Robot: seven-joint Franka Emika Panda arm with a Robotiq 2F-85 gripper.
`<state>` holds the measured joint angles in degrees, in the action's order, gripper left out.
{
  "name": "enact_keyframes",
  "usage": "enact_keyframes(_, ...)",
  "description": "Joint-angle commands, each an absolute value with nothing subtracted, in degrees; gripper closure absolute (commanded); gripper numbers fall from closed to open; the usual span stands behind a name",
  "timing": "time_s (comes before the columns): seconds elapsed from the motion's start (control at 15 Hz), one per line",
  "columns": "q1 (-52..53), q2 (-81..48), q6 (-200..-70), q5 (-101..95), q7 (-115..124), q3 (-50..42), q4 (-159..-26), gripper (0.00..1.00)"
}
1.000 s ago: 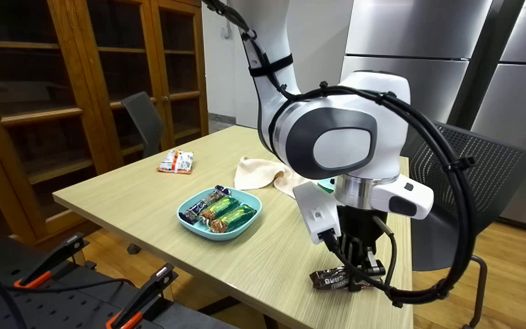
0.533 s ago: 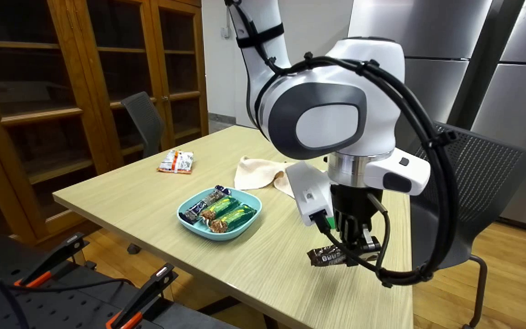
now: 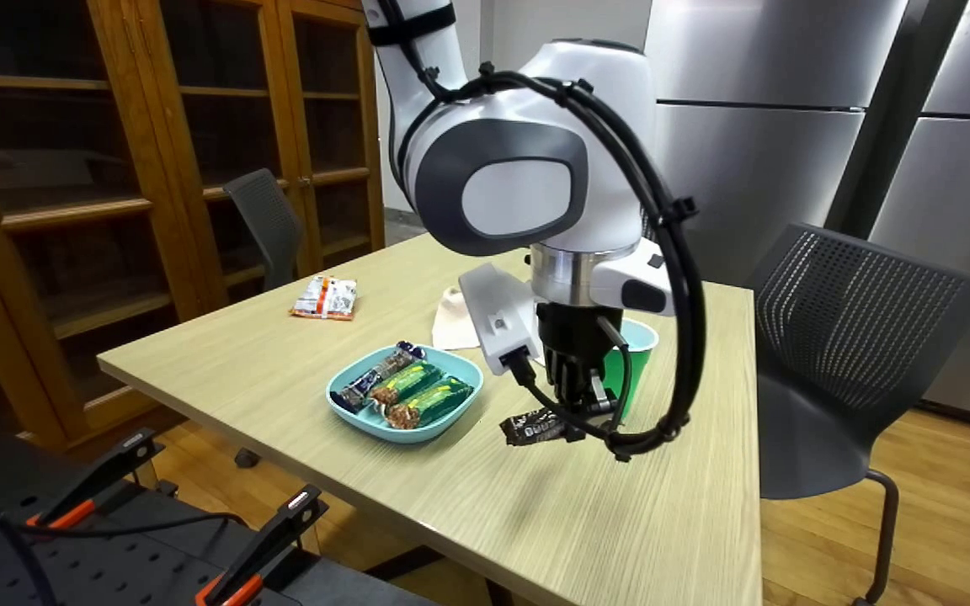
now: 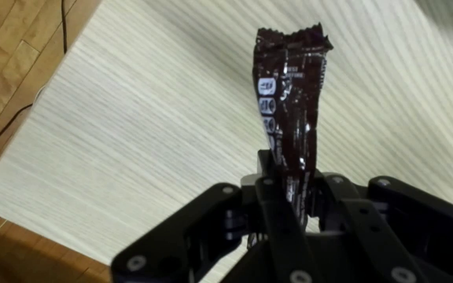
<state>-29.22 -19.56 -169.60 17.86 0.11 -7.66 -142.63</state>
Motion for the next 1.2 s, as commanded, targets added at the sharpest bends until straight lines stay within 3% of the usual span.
enact_keyframes(0.0, -31.5, -15.8, -170.2, 20.6, -4.4, -2.6, -146.1, 0.96)
enact_keyframes(1.13, -26.6, -12.8, -172.1, 19.0, -12.5, 7.1, -151.5, 0.96)
